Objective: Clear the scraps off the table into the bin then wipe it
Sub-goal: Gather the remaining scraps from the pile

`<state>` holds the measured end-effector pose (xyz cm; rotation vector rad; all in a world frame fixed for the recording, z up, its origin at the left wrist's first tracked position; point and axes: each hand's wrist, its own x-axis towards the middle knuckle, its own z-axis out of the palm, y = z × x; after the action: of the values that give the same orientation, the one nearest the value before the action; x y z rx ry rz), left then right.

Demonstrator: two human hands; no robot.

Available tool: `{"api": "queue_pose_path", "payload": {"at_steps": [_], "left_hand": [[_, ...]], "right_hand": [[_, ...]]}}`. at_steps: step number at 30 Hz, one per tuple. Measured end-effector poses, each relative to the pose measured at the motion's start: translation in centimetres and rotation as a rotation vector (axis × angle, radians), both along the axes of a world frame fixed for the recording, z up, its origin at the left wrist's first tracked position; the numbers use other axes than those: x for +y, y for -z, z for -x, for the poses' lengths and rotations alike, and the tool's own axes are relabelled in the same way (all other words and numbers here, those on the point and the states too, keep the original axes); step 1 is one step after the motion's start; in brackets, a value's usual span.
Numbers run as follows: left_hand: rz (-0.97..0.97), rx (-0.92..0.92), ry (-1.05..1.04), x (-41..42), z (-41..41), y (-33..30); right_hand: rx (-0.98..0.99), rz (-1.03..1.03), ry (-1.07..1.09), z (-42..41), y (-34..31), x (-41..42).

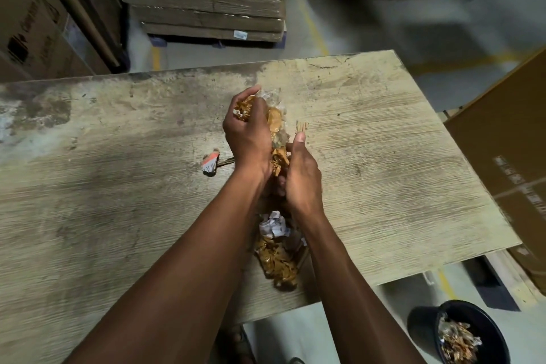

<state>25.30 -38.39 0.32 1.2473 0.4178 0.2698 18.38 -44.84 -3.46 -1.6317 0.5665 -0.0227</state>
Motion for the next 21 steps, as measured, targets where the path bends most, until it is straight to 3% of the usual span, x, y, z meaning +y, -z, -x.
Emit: {"api": "queue_pose_path", "payload": {"at_steps": [2, 6, 8, 16, 21], "left_hand": [[0.01, -0.002, -0.024, -0.1, 0.3, 0.1], [-0.015, -0.016, -0.007, -0.5, 1.5, 0.5], [-0.056, -0.034, 0.031, -0.7, 2.0, 0.7], [-0.148, -0.07, 0.152, -0.1, 3.4, 1.3], [-0.071, -0.044, 0.192, -0.3, 4.2, 2.1]], "right_hand": [[-0.019, -0.069, 0.131, -0.4, 0.4, 0.3], [-0.084, -0.437, 0.282, -1.4, 0.5, 1.5], [-0.079, -0.526, 0.341, -1.7, 0.1, 2.2], [-0.148, -0.52, 0.251, -2.5, -1.2, 1.7], [-0.151, -0.487, 0.261, -2.6, -1.1, 1.2]]}}
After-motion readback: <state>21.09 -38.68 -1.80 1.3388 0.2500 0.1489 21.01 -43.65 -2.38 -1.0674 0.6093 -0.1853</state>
